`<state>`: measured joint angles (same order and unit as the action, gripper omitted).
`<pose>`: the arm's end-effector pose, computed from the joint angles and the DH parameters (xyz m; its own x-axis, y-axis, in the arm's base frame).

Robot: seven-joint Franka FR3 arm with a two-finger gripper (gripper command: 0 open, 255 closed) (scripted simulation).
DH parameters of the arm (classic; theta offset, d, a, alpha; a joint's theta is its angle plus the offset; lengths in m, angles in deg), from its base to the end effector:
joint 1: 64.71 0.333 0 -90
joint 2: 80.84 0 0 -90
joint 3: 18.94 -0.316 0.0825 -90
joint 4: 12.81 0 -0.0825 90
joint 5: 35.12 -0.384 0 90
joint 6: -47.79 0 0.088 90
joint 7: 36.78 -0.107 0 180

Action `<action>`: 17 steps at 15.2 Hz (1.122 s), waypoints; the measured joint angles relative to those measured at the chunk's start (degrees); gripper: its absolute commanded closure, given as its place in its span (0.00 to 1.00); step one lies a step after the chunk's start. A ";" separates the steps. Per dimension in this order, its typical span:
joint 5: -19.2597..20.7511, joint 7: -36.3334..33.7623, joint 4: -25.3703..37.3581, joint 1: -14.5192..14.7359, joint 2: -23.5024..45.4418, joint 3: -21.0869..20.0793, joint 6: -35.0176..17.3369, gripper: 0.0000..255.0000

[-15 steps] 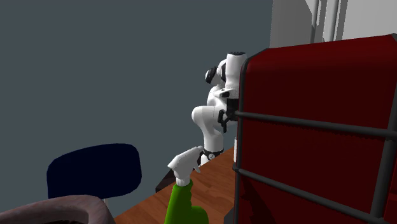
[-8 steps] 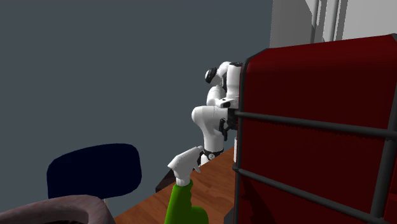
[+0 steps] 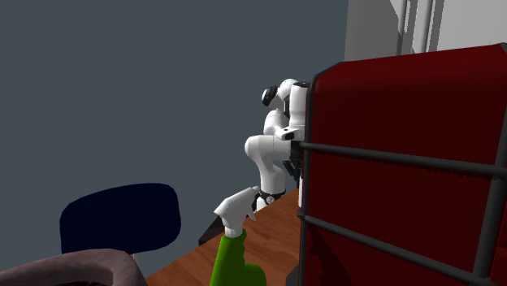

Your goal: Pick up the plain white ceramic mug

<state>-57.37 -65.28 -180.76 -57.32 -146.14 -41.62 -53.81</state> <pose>0.2012 0.1295 0.4094 0.9576 -0.2856 -0.0385 -0.2858 -0.9583 -0.0009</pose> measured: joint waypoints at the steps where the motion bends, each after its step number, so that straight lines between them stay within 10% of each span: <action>1: -0.01 -0.01 0.00 0.00 0.00 -0.01 -0.01 1.00; 17: 3.52 -0.45 9.00 -1.84 0.17 3.27 8.66 1.00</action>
<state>-53.85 -65.73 -171.76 -59.16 -145.97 -38.35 -45.15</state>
